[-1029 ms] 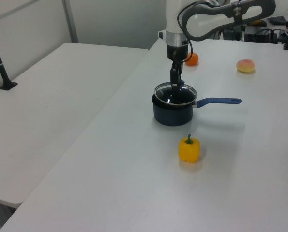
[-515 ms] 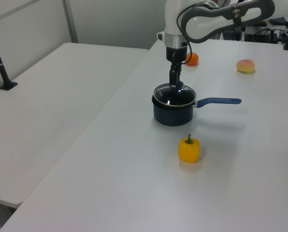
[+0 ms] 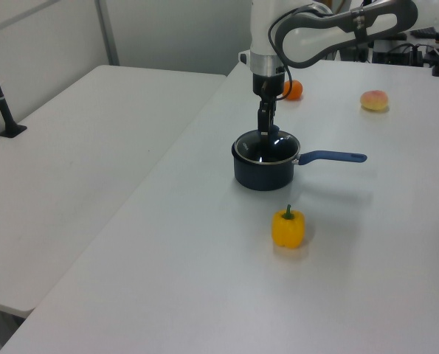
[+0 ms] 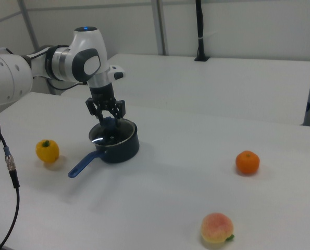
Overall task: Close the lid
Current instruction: 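Hold the lid seated on the saucepan and open the gripper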
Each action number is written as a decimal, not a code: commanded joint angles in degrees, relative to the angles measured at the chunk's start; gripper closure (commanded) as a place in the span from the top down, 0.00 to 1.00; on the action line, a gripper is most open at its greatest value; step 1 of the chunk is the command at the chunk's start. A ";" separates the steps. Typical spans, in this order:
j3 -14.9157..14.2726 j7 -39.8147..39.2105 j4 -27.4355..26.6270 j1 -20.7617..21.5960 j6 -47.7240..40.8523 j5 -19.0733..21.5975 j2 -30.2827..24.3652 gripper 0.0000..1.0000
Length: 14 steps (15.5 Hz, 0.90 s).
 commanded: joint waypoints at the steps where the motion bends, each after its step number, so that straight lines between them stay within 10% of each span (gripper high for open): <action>1: -0.31 1.19 0.67 0.95 1.98 -1.01 0.88 0.03; 7: -0.31 1.19 -0.39 0.95 3.92 -1.28 0.88 0.09; 9: -0.31 1.19 -0.92 1.13 3.92 -2.24 0.62 0.27; 13: -0.31 1.11 -3.10 1.92 3.83 -5.66 -1.30 1.00; 14: -0.31 1.19 -4.07 1.83 3.83 -5.76 -2.62 1.00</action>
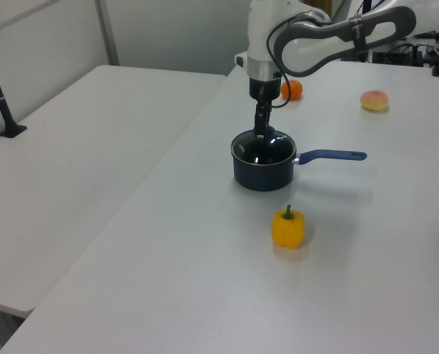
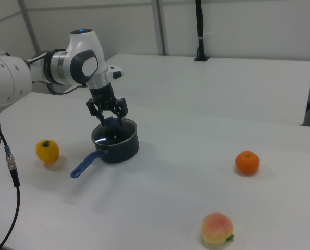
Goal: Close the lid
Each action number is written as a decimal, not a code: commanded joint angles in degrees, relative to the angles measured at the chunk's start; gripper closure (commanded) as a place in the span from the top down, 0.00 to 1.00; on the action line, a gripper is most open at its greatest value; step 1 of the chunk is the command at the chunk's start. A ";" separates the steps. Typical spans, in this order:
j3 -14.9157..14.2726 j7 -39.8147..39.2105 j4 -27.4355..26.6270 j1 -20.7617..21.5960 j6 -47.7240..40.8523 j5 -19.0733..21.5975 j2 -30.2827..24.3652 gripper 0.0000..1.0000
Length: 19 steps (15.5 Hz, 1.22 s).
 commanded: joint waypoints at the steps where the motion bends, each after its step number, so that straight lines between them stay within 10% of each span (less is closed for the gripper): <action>1: -0.33 1.23 -5.05 0.86 0.95 -1.77 -4.61 1.00; 19: 1.77 17.50 -15.50 -7.22 -25.25 5.17 -38.80 1.00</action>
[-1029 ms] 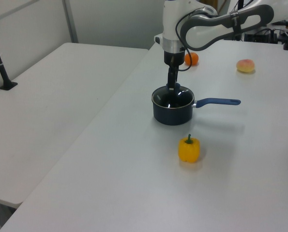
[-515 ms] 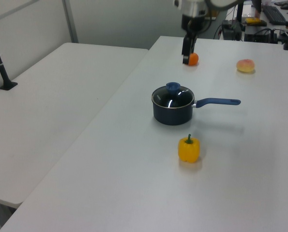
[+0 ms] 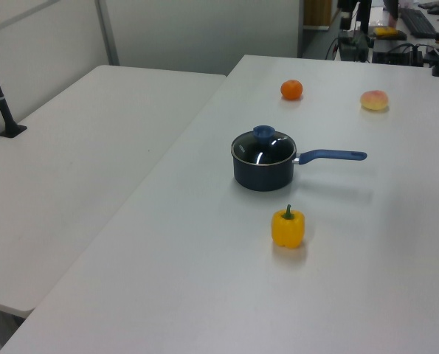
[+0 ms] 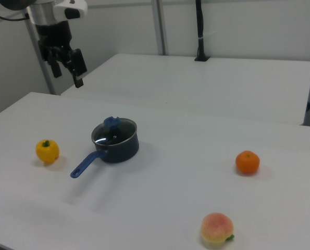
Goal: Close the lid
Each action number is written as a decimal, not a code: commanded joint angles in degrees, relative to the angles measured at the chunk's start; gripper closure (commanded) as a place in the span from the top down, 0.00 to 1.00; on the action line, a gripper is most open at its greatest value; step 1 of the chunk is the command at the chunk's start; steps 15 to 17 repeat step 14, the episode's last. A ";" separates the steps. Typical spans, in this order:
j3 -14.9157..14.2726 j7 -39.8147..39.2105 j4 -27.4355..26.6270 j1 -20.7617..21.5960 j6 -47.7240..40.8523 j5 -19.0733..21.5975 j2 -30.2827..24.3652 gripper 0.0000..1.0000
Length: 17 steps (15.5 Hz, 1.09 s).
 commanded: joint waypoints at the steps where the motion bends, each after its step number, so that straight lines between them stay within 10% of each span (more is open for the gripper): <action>1: 3.67 -1.56 -7.13 -2.76 2.41 0.81 -4.13 1.00; 6: 5.10 -16.24 -8.47 -4.27 10.86 0.72 -2.64 1.00; 17: 4.75 -16.78 -8.47 -4.27 11.13 0.11 -1.76 1.00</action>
